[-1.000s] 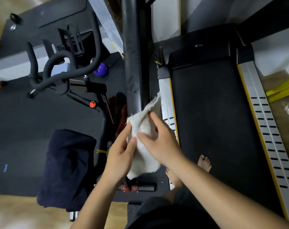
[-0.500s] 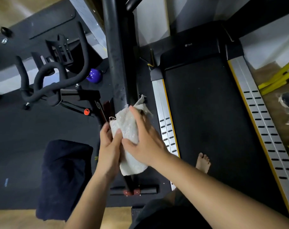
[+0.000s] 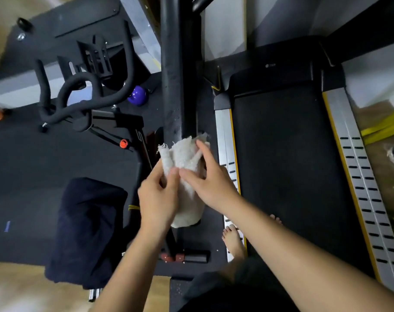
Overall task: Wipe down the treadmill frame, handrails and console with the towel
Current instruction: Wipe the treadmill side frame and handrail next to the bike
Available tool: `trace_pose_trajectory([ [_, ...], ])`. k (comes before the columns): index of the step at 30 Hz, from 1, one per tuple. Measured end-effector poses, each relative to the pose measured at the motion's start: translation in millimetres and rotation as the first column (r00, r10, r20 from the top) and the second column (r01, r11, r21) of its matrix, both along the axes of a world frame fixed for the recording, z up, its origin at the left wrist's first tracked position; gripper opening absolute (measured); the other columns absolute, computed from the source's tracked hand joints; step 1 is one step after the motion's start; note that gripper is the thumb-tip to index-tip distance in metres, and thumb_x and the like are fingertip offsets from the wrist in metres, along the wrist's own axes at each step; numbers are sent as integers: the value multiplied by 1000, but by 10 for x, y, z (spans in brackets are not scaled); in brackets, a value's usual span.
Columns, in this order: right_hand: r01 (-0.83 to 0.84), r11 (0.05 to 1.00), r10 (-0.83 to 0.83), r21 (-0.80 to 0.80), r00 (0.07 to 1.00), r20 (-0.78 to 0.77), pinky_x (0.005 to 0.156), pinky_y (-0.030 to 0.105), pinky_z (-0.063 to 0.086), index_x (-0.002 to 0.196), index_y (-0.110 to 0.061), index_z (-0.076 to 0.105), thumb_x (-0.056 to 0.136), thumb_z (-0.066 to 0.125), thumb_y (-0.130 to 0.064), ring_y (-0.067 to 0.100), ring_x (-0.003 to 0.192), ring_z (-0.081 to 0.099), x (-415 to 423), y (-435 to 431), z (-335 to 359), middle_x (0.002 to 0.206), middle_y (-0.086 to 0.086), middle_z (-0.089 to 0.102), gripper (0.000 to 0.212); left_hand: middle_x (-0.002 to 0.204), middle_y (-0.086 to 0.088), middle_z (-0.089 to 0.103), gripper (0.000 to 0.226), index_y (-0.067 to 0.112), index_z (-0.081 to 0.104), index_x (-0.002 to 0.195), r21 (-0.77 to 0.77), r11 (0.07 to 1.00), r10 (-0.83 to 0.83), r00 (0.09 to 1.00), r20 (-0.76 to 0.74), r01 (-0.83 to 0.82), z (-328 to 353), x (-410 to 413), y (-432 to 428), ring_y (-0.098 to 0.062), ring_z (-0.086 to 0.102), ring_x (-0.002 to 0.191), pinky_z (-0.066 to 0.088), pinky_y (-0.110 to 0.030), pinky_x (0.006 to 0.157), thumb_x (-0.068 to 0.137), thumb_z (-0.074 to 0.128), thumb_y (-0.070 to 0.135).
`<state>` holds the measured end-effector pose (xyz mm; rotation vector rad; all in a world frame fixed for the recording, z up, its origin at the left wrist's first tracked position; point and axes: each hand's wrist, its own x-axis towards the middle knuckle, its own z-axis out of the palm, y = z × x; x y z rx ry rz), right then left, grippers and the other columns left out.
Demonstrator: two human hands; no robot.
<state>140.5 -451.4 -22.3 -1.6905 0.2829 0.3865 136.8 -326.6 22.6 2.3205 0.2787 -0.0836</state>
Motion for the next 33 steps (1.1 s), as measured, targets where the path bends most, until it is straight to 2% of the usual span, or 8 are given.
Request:
trace_pose_trajectory([
  [2, -32, 999, 31, -36, 999, -34, 105, 44, 42, 147, -50, 17, 79, 45, -64, 19, 133, 45, -236, 78, -41, 152, -7, 39, 74, 142, 14, 53, 42, 20, 59, 137, 153, 982, -127, 989, 80, 114, -45, -289, 15, 21, 46, 117, 42, -7, 93, 96, 59, 13],
  [5, -50, 998, 53, -28, 990, 132, 108, 32, 41, 147, -45, 24, 94, 41, -34, 11, 131, 45, -586, 192, 82, 148, -10, 42, 57, 158, 9, 31, 58, 18, 50, 145, 283, 912, -332, 939, 86, 297, -168, -614, 100, 8, 14, 146, 34, -24, 109, 91, 62, 1],
  [10, -72, 994, 92, -80, 956, 280, 116, 16, 15, 153, -23, 22, 99, 34, -14, 11, 147, 19, -238, 161, 180, 160, -1, 23, 56, 162, 9, 18, 55, 17, 42, 149, 307, 849, -462, 886, 38, 430, -126, -305, 100, -3, 8, 151, 35, -30, 110, 95, 52, 18],
  [15, 65, 993, -66, 103, 998, 6, 102, 29, 39, 143, -32, 39, 100, 39, -29, 19, 127, 49, 151, 10, -104, 141, -1, 51, 43, 165, -8, 11, 62, 10, 20, 156, 446, 803, -440, 898, -3, 395, -192, 85, -58, -24, 9, 153, 26, -44, 120, 102, 44, 28],
  [19, 66, 963, -68, 260, 998, -3, 82, 10, 42, 127, -38, 51, 100, 44, -28, -10, 104, 55, -309, 8, -191, 113, -20, 58, 29, 164, -21, 9, 60, 1, 23, 153, 662, 498, -639, 753, -156, 560, -133, -138, 32, -38, 2, 152, 20, -54, 120, 101, 30, 27],
  [24, 128, 957, -177, 259, 969, 174, 86, 13, 46, 118, -30, 60, 89, 59, -14, -3, 101, 60, -315, 12, -297, 110, -16, 66, 33, 147, -24, 43, 50, -10, 43, 141, 701, 249, -826, 524, -206, 668, 60, 153, -46, -44, 12, 149, 21, -61, 117, 95, 35, 7],
  [28, 154, 905, -174, 397, 985, 15, 80, 23, 49, 122, -40, 57, 92, 56, -40, 11, 102, 64, 78, -26, -472, 107, -10, 68, 29, 155, -26, 29, 59, 1, 50, 141, 724, 330, -719, 659, -223, 605, 10, 503, -219, -50, 4, 148, 23, -59, 117, 90, 27, 19],
  [33, 127, 931, -107, 343, 991, -76, 81, 31, 53, 125, -41, 52, 91, 45, -58, 12, 103, 65, -365, 99, -634, 112, -11, 68, 38, 162, -20, 19, 58, 5, 40, 149, 781, 190, -682, 652, -331, 595, -80, 51, -179, -41, -9, 151, 7, -54, 123, 93, 31, 17],
])
